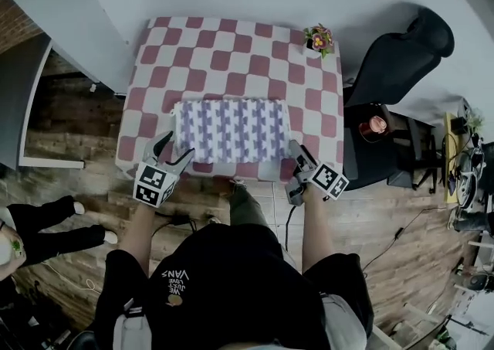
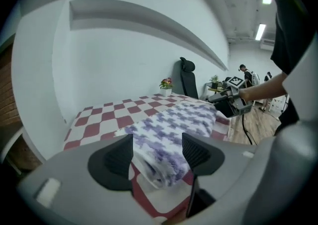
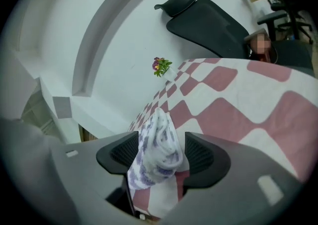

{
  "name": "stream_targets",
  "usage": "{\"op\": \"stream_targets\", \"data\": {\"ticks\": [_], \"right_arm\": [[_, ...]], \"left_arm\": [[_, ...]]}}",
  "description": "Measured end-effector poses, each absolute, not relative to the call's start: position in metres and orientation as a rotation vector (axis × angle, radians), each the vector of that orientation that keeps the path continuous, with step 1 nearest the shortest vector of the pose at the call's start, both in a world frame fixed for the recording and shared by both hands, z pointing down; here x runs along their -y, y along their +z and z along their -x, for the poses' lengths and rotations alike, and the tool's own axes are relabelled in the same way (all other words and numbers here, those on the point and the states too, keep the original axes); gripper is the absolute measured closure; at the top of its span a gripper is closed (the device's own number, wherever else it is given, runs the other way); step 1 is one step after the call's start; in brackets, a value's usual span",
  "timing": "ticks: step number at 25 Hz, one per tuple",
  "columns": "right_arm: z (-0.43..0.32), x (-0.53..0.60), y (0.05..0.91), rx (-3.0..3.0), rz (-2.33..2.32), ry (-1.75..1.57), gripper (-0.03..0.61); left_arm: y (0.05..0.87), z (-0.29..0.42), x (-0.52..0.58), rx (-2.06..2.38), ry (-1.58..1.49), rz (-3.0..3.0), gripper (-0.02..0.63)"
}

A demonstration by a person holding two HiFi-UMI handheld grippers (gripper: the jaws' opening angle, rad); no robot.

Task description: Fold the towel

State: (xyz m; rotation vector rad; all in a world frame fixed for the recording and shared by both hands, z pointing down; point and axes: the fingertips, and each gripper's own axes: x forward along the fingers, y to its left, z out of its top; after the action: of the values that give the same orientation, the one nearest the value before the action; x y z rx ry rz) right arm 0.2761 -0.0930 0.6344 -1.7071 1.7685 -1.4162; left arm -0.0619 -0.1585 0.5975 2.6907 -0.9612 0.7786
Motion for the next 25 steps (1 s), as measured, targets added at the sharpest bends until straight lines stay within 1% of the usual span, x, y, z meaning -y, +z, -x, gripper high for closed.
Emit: {"op": "stream_targets", "data": {"ticks": [3, 6, 14, 17, 20, 23, 24, 25], "right_arm": [[-0.268, 0.083, 0.64, -1.729, 1.708, -1.432, 0.284], [-0.26, 0.076, 0.648, -1.701, 1.705, -1.463, 0.268], [-0.257, 0.079, 0.661, -1.56, 1.715, -1.546, 0.265], [-0.251, 0.084, 0.661, -1.537, 1.67, -1.607, 0.265], [-0.245, 0.089, 0.662, -1.514, 1.634, -1.635, 0.267], [-0.248, 0.089, 0.668, -1.475, 1.665, -1.631, 0.306], [-0.25, 0.088, 0.671, -1.457, 1.674, -1.637, 0.329], [-0.251, 0.087, 0.675, -1.439, 1.683, -1.646, 0.372]], "left_arm": [[0.604, 0.054, 0.141, 0.882, 0.845, -2.763, 0.327], [0.613, 0.051, 0.123, 0.783, 0.974, -2.831, 0.327], [0.652, 0.053, 0.105, 0.59, 1.326, -2.827, 0.327], [0.664, 0.056, 0.104, 0.558, 1.373, -2.774, 0.327], [0.668, 0.055, 0.105, 0.56, 1.351, -2.745, 0.327], [0.67, 0.054, 0.108, 0.579, 1.306, -2.725, 0.327], [0.671, 0.054, 0.108, 0.585, 1.298, -2.72, 0.327], [0.672, 0.054, 0.109, 0.591, 1.292, -2.717, 0.328]]}}
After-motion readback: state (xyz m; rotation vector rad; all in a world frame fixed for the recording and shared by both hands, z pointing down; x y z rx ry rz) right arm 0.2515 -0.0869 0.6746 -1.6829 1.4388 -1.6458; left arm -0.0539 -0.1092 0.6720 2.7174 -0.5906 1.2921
